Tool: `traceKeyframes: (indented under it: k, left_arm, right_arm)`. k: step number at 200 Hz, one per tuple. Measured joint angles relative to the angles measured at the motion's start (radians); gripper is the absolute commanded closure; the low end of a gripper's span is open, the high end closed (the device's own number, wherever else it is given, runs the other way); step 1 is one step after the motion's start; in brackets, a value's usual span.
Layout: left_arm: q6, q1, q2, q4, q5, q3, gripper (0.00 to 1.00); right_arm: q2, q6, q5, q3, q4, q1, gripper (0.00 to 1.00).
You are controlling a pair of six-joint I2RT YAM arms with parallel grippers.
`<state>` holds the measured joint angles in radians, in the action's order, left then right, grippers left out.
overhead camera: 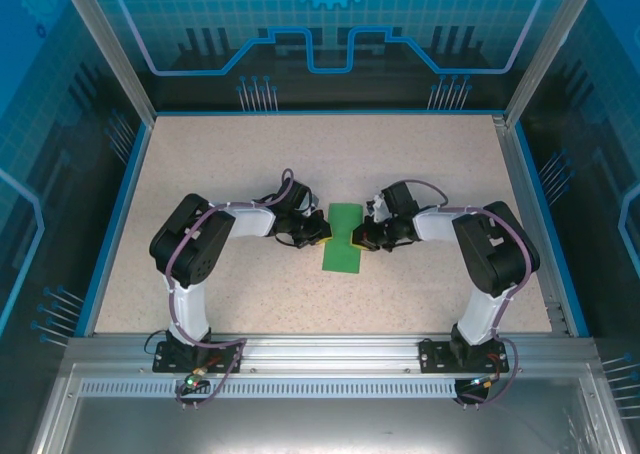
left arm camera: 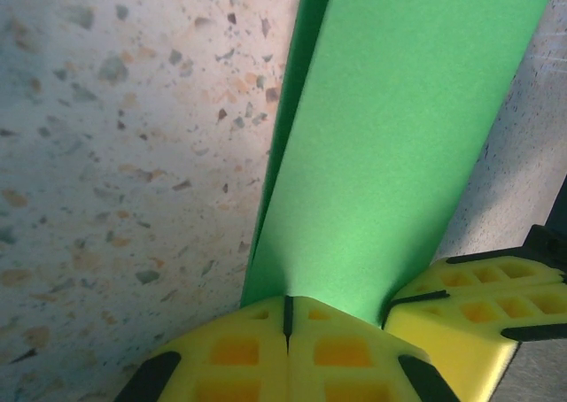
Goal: Fold a paper plane with a square sheet of paper (pick it up from the middle)
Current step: Fold the square sheet of paper in half at the center of the table.
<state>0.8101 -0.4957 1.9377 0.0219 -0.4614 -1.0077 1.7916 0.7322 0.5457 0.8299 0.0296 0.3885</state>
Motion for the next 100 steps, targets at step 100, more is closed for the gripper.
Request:
traceKeyframes:
  k: [100]
  left_arm:
    - [-0.001, -0.001, 0.003, -0.007, 0.000, -0.006, 1.00]
  right_arm:
    - [0.003, -0.050, 0.012, -0.053, -0.064, -0.010, 1.00]
